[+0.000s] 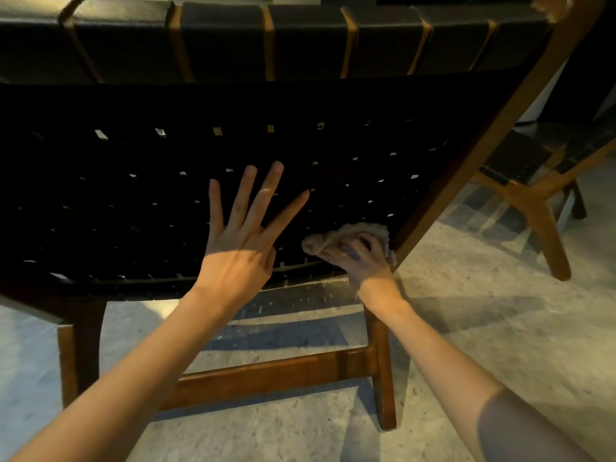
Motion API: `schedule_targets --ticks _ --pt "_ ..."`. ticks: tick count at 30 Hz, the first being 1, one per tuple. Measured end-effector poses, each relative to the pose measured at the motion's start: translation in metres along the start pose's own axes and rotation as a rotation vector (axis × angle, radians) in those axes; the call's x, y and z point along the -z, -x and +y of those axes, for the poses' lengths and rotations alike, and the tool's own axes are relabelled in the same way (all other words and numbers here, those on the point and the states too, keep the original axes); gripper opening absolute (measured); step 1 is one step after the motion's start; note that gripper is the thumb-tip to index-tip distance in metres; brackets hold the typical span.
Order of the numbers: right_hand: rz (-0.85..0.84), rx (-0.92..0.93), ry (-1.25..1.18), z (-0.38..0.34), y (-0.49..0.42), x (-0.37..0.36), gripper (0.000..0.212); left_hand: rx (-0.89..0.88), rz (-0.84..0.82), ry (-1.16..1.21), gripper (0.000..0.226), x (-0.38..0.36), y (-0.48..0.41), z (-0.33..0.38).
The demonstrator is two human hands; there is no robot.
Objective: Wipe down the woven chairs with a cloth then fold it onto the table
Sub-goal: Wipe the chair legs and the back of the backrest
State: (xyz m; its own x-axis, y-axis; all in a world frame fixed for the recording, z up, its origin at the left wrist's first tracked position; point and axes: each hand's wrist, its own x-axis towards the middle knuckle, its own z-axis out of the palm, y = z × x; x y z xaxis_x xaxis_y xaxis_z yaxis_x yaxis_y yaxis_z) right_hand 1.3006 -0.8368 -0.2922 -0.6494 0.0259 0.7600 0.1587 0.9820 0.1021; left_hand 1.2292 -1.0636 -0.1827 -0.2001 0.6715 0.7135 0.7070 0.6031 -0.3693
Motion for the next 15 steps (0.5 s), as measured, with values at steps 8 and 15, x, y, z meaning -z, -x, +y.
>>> schedule_targets --ticks 8,15 --pt "-0.606 0.033 -0.05 -0.003 -0.012 0.016 0.055 0.001 0.012 0.06 0.089 0.008 0.004 -0.004" --pt "0.456 0.268 -0.063 -0.026 -0.034 0.137 0.03 0.061 0.034 0.065 0.093 0.018 0.014 -0.02"
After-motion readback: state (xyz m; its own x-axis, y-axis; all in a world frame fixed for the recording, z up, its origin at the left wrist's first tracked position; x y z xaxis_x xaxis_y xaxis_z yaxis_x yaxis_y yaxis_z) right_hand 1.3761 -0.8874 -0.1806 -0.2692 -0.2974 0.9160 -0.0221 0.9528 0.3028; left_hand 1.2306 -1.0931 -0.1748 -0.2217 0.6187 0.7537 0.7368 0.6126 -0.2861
